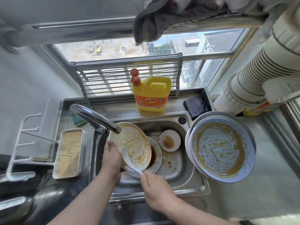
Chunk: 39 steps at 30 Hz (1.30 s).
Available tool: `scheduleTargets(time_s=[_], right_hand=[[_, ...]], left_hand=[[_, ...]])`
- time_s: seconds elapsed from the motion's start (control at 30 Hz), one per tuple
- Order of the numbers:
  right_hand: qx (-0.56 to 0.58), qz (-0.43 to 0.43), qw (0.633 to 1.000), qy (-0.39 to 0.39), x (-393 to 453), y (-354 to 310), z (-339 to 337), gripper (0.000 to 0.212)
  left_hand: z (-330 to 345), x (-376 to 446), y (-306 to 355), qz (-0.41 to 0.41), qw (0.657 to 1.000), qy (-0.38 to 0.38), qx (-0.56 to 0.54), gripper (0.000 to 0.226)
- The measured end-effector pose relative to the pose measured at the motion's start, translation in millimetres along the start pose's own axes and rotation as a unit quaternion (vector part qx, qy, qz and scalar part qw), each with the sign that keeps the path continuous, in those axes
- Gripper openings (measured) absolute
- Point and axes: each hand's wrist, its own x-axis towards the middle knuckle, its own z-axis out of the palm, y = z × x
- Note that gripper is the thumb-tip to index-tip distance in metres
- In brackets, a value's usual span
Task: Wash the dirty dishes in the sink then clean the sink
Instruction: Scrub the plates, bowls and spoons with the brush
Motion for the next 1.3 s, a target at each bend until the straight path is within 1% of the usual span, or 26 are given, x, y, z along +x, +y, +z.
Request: scheduleTargets(time_s=[0.1,0.17,0.23,0.33,0.37,0.43,0.5,0.57,0.67,0.7,0.77,0.83,0.9,0.93,1.0,1.07,1.1,1.2,1.27,1.3], right_hand=[[-0.025,0.054,0.998,-0.003,-25.6,36.2,-11.2,0.035],[-0.054,0.067,0.996,0.009,-27.7,44.1,-19.3,0.037],[-0.052,0.039,0.998,0.007,-19.2,28.0,-22.8,0.036],[-0.002,0.014,1.000,0.022,4.9,-9.7,-24.1,0.036],[0.018,0.017,0.999,0.033,13.6,-20.1,-26.9,0.036],[0.049,0.021,0.998,0.046,25.2,-31.7,-31.4,0.037],[0.046,0.016,0.998,0.028,23.1,-32.5,-29.3,0.034],[0.017,0.002,1.000,-0.004,9.9,-18.4,-21.4,0.028],[-0.011,0.027,0.999,-0.014,-11.1,17.7,-15.8,0.034],[-0.030,0.037,0.999,-0.014,-13.9,29.3,-18.4,0.036],[-0.061,0.073,0.995,-0.009,-13.7,49.5,-29.5,0.036],[-0.082,0.124,0.989,0.016,-4.0,64.3,-48.8,0.036],[-0.102,0.144,0.984,0.039,8.0,71.1,-60.4,0.036],[-0.104,0.138,0.984,0.039,11.7,68.4,-58.2,0.036],[-0.105,0.098,0.989,0.031,7.0,57.6,-31.2,0.034],[-0.092,0.076,0.993,0.017,-7.7,45.5,-3.0,0.036],[-0.082,0.082,0.993,0.021,-11.9,44.1,0.2,0.037],[-0.088,0.117,0.988,0.041,12.0,50.6,-28.7,0.036],[-0.097,0.125,0.985,0.068,38.5,49.9,-56.3,0.035],[-0.105,0.115,0.985,0.081,50.3,45.3,-66.8,0.035]], left_hand=[[-5.4,2.8,1.7,-0.029,0.999,0.017,-0.019,0.039],[-2.1,-4.4,1.3,-0.044,0.999,0.003,-0.025,0.038],[4.9,-13.5,-3.3,-0.055,0.998,-0.024,-0.034,0.040],[15.8,-27.4,-12.9,-0.069,0.994,-0.074,-0.043,0.068],[18.3,-29.8,-14.5,-0.059,0.995,-0.077,-0.034,0.071],[20.3,-32.6,-15.1,-0.043,0.997,-0.059,-0.009,0.063],[17.6,-30.2,-12.0,-0.050,0.998,-0.047,-0.011,0.059],[13.7,-24.7,-6.2,-0.057,0.997,-0.040,-0.025,0.057],[4.8,-10.2,-1.6,-0.015,1.000,-0.015,-0.004,0.033],[1.8,-5.2,-1.4,0.004,1.000,-0.009,0.015,0.030],[-2.8,0.7,-0.9,0.030,0.998,-0.011,0.045,0.030],[-4.9,4.1,-0.2,0.046,0.997,-0.029,0.058,0.030],[-4.5,3.2,2.0,0.057,0.995,-0.044,0.070,0.030],[-3.2,2.9,3.4,0.063,0.994,-0.051,0.076,0.032],[-2.0,3.9,5.7,0.091,0.990,-0.045,0.095,0.037],[-4.0,6.1,8.1,0.112,0.988,-0.024,0.108,0.035],[-7.1,6.9,8.9,0.113,0.986,-0.021,0.121,0.032],[-22.9,2.4,7.0,0.107,0.978,-0.044,0.172,0.032],[-27.9,-3.8,-0.3,0.085,0.982,-0.058,0.155,0.033],[-28.5,-6.6,-5.1,0.071,0.987,-0.056,0.136,0.031]])
